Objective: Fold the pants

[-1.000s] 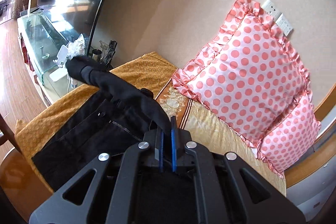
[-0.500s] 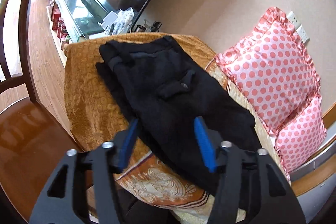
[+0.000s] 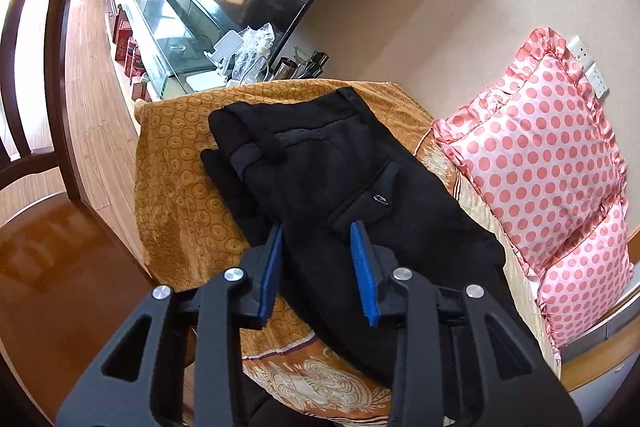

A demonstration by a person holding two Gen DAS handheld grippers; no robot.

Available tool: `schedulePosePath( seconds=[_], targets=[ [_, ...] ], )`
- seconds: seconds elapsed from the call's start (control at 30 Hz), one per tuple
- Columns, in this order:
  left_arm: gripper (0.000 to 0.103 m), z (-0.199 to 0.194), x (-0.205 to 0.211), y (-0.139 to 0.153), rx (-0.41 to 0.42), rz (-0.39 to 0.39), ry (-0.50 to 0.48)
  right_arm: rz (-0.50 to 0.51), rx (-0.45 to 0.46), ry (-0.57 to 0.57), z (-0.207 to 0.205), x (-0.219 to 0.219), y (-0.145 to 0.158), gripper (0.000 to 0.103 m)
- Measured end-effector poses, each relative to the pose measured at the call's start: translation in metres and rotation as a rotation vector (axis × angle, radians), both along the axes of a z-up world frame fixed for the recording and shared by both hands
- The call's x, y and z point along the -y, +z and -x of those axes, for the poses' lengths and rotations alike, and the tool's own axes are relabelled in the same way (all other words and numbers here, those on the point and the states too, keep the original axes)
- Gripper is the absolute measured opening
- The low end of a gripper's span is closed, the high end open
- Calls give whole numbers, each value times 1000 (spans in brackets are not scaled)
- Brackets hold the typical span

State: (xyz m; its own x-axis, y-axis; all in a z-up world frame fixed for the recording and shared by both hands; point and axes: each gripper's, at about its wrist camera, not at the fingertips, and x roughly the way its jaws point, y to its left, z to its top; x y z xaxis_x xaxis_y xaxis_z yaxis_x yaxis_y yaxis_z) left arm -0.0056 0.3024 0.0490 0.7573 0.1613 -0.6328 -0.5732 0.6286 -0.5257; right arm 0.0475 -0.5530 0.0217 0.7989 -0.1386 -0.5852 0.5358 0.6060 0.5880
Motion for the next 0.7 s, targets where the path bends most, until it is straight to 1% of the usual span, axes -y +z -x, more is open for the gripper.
schedulePosePath(
  seconds=[0.07,0.13,0.2,0.27,0.37,0.4,0.43,0.53,0.6,0.63,0.67,0.7],
  targets=[
    [31,2,-1,0,-2,2,-6,13,-17,-15,2,1,2,4],
    [31,2,-1,-1,-11,-10,-10,12,-46,-11,2,1,-4,4],
    [27,2,-2,-2,-24,-29,-11,-4,-52,-15,5,1,-10,4],
    [18,2,-6,-2,-38,-40,-12,-20,-51,-17,6,4,-14,4],
    [15,2,-14,-3,-44,-47,-10,-25,-54,-19,5,5,-14,4],
    [15,3,-16,-3,-47,-45,-7,-13,-42,-15,5,5,-10,4],
    [13,3,-17,-4,-51,-49,-7,6,-23,-10,5,4,-3,4],
    [12,1,-15,-4,-67,-74,-21,84,15,15,1,1,20,4],
    [12,0,-14,-6,-72,-78,-28,149,21,39,-6,-1,32,4],
    [12,0,-14,-6,-71,-74,-32,200,-25,44,-11,-4,33,4],
    [12,0,-13,-7,-70,-69,-34,220,-96,44,-16,-5,27,4],
    [12,0,-13,-7,-69,-70,-34,200,-144,44,-16,-3,16,4]
  ],
)
